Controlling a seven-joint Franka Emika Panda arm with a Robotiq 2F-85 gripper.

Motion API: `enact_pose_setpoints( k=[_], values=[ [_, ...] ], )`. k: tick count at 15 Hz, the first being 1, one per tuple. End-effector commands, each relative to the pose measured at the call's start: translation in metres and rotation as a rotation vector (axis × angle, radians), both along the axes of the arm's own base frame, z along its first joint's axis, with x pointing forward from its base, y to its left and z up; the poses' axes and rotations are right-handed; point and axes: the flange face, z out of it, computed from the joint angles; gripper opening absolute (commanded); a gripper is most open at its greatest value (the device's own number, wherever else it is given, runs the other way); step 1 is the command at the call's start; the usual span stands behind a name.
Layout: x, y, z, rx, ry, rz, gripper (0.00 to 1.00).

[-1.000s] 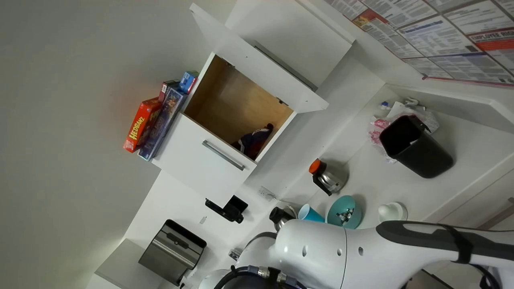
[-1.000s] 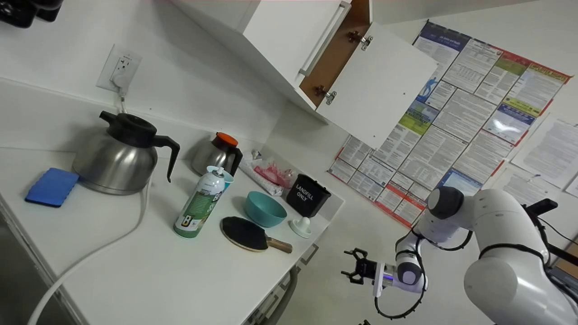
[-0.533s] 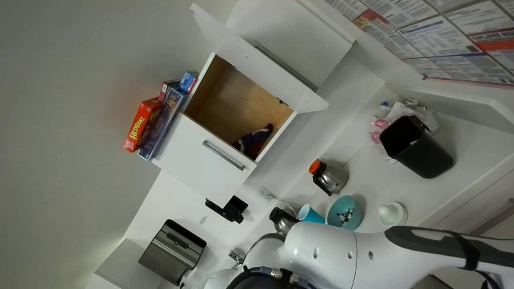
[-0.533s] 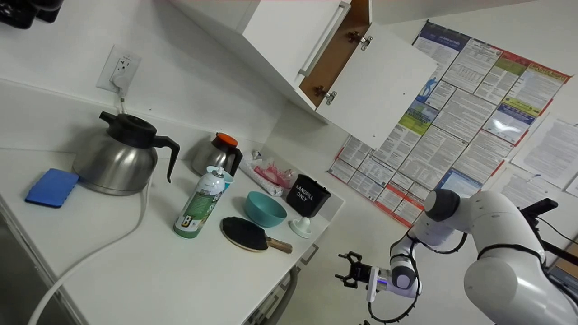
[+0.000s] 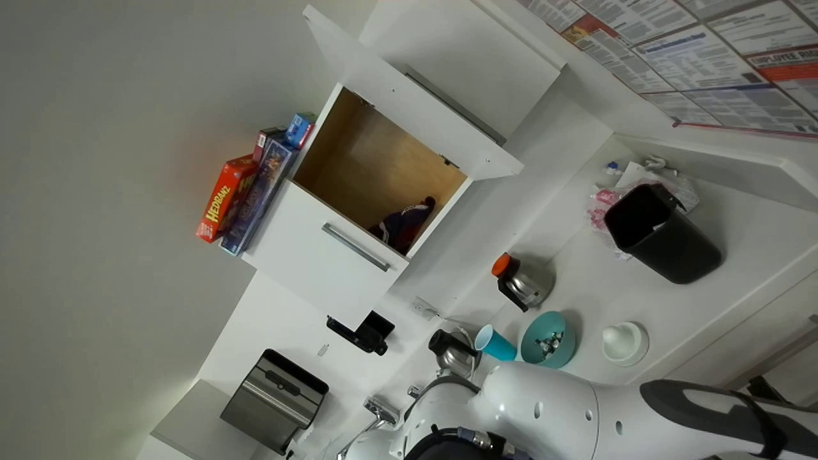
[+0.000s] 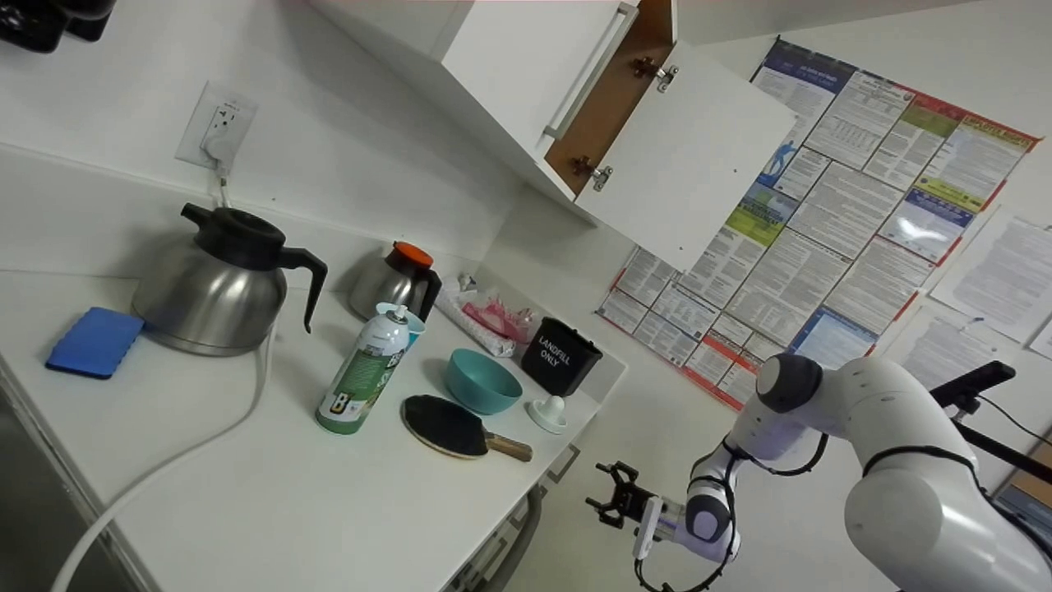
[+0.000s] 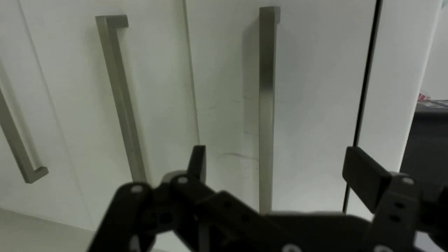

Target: Open the top first drawer

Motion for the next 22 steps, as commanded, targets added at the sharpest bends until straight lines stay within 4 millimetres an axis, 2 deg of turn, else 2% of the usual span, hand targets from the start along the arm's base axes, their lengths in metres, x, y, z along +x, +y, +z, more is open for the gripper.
enact_pose_setpoints(
  k=[1, 14, 15, 16, 22],
  values=[
    [0.013, 0.002, -0.008, 0.017, -0.082, -0.042, 1.00],
    [0.073, 0.037, -0.023, -0.009, -0.069, 0.003, 1.00],
    [0.075, 0.038, -0.024, -0.013, -0.067, 0.004, 0.75],
    [0.076, 0.039, -0.026, -0.016, -0.066, 0.006, 0.74],
    [0.076, 0.036, -0.031, -0.032, -0.058, 0.007, 0.27]
  ],
)
